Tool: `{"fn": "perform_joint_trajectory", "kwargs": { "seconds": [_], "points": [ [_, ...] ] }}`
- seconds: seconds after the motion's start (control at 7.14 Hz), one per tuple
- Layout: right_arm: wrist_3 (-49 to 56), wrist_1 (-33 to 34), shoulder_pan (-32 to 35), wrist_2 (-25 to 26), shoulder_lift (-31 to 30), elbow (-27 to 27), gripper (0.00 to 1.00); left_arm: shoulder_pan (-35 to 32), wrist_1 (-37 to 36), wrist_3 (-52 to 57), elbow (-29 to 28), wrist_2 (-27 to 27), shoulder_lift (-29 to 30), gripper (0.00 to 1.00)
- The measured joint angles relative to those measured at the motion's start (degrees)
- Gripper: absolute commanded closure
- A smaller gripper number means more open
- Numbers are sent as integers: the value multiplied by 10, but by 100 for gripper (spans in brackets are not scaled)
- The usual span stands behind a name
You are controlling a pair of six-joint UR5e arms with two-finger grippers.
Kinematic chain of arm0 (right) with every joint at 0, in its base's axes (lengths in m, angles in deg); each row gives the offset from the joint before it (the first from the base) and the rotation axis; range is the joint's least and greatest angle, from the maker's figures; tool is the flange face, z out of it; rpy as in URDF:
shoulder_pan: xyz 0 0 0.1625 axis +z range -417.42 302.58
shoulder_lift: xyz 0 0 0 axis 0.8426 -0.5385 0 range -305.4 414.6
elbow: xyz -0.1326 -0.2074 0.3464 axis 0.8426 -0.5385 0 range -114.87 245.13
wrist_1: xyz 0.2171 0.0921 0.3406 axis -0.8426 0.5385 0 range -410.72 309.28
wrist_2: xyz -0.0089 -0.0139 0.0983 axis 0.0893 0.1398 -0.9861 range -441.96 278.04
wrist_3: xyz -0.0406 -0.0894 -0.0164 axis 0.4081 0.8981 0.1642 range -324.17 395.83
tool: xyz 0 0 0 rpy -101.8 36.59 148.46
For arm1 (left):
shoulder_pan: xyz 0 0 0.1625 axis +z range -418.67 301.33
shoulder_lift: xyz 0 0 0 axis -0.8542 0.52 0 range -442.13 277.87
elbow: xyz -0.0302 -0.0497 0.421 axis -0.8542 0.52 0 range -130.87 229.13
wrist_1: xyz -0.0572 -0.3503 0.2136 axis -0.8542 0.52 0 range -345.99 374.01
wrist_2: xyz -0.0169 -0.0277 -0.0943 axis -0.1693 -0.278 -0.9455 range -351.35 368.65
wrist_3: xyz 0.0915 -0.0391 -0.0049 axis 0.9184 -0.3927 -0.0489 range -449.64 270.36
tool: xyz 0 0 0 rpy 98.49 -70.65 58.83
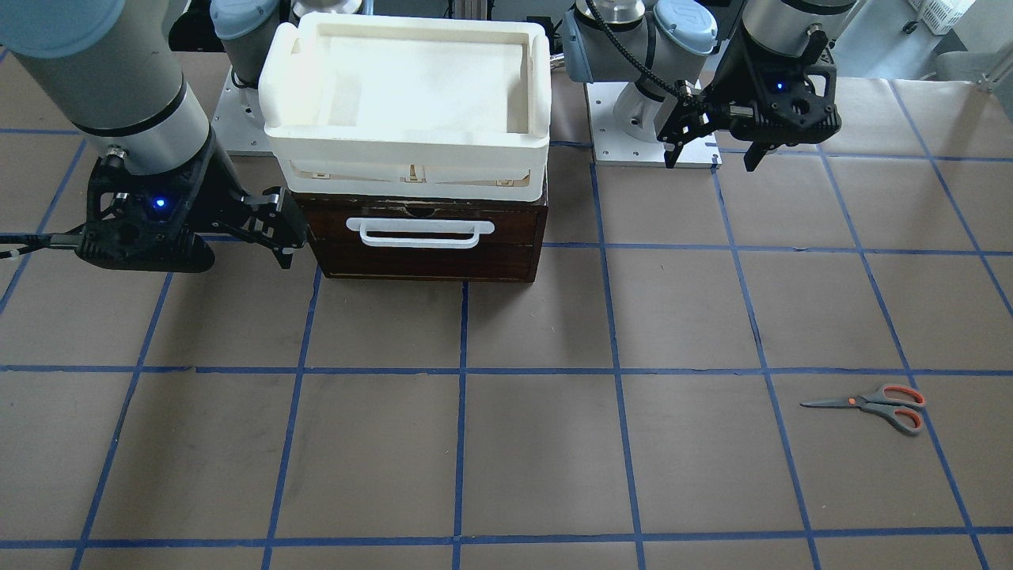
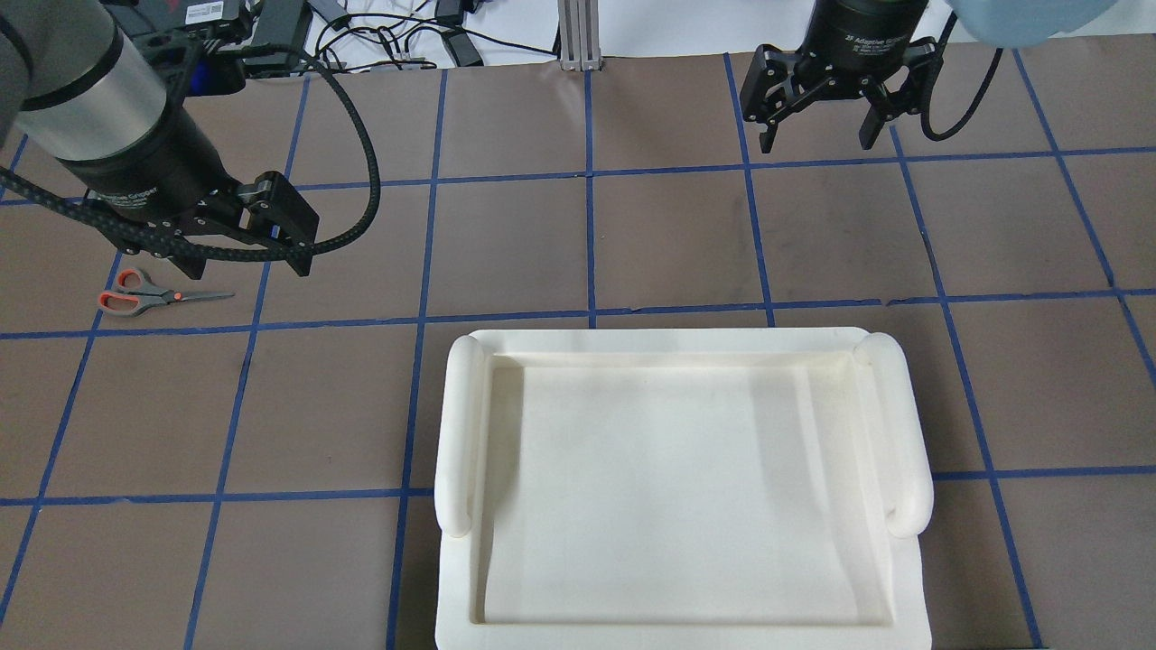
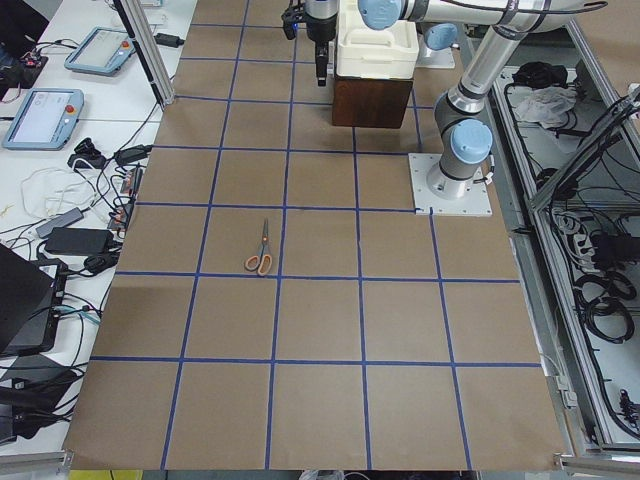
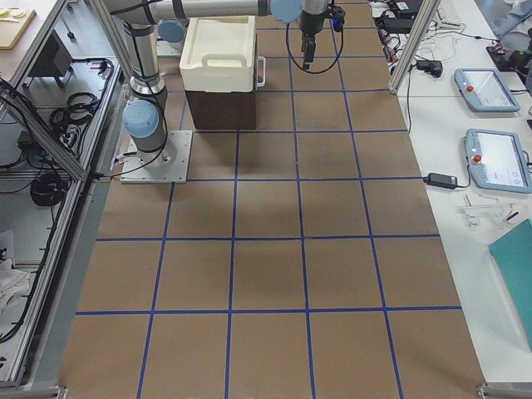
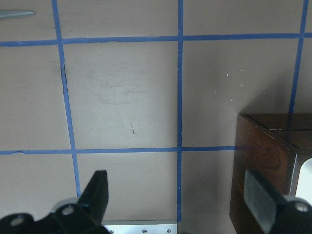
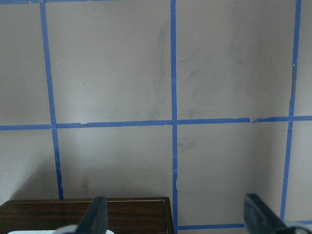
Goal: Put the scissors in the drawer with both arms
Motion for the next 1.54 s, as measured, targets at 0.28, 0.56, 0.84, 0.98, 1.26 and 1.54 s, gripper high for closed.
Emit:
{"fn": "perform_joint_trajectory", "kwargs": {
  "seconds": [0.28,0.56,0.84,0.98,1.26,1.54],
  "points": [
    [5,28,-2,9,1,1,0,0,3,0,0,0,1,0],
    [15,36,3,10,0,4,0,0,0,1,0,-3,7,0],
    [65,33,35,-5,0,10,0,3,-2,25,-1,-3,11,0],
    [92,32,53,-26,1,15,0,9,-3,51,-1,-2,15,0],
    [230,31,66,-49,5,33,0,51,-5,142,-1,-3,29,0],
    [346,8,68,-44,8,41,0,102,-14,269,-1,-3,53,0]
  ]
}}
